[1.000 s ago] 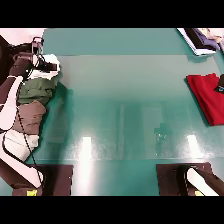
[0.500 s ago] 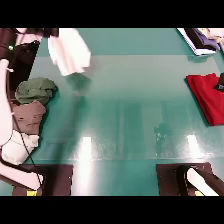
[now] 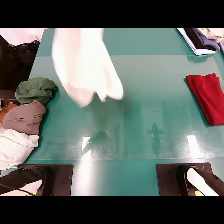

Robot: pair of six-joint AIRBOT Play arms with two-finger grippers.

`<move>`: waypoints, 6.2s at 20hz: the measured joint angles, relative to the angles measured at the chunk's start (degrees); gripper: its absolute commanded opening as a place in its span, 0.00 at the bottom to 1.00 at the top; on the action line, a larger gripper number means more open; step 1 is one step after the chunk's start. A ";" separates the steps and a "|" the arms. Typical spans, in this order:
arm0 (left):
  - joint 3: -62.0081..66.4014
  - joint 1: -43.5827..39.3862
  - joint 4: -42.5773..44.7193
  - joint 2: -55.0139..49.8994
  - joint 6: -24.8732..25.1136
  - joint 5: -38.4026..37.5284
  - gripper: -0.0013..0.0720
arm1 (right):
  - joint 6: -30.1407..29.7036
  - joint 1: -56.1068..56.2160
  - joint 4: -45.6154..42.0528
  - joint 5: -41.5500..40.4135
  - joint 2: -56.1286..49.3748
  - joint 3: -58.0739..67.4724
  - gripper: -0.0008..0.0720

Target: Fold the shirts.

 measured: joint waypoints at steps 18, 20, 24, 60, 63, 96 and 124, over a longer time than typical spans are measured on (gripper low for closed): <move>-37.62 5.22 -3.15 1.97 -2.93 -3.19 0.87 | -0.02 0.00 0.90 5.64 0.04 10.29 0.04; -40.65 8.98 -2.49 2.12 -4.09 -8.61 0.87 | -0.02 0.00 0.90 5.81 0.04 10.29 0.04; -52.98 12.83 -1.01 4.61 -5.42 -12.83 0.87 | -0.02 0.00 0.87 6.49 0.04 10.19 0.04; -62.95 14.32 6.47 11.91 -10.69 -6.23 0.06 | -1.73 35.82 5.31 -8.28 -10.60 -24.59 0.74; -62.14 14.32 6.56 11.93 -10.75 -7.06 0.06 | -2.97 40.83 10.14 -13.94 -16.94 -26.25 0.74; 4.17 14.32 10.97 16.87 -12.35 -9.27 0.06 | -10.12 -6.56 22.43 -8.24 18.43 -1.68 0.04; -35.12 14.32 14.43 -3.30 -12.20 -1.38 0.06 | -4.52 25.16 -7.23 -20.63 -27.76 6.86 0.04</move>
